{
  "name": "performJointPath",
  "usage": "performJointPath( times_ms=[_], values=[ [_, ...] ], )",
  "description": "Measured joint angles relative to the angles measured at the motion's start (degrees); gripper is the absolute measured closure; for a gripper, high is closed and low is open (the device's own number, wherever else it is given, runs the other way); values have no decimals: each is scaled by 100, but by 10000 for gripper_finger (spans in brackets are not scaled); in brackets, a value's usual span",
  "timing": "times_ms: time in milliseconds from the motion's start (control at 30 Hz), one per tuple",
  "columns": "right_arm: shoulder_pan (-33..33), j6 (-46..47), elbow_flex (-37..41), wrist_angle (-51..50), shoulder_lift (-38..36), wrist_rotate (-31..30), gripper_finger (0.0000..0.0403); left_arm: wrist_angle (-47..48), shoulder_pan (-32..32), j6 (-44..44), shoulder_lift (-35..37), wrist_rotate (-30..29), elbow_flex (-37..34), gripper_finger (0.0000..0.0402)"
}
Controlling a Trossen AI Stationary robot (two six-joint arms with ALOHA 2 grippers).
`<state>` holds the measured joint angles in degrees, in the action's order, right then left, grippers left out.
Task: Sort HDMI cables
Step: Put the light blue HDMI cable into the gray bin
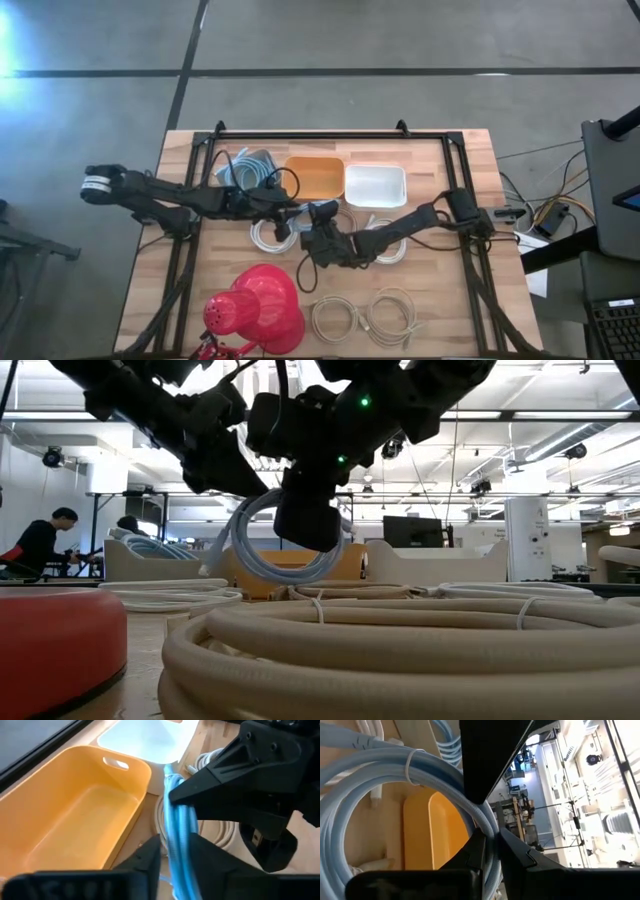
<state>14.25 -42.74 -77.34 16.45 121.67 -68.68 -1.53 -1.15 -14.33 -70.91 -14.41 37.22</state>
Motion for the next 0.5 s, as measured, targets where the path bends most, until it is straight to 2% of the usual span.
performJointPath(
  times_ms=[133,233,333,500],
  values=[
    [19,160,0,-83,-24,8,374,28,3,76,181,-2,-8,234],
    [19,347,13,-70,-35,16,373,68,3,77,291,21,-9,205],
    [19,445,-14,-77,-37,41,374,171,3,71,307,90,-9,192],
    [15,591,-46,-50,-38,169,373,254,-36,-18,231,365,-14,191]
  ],
)
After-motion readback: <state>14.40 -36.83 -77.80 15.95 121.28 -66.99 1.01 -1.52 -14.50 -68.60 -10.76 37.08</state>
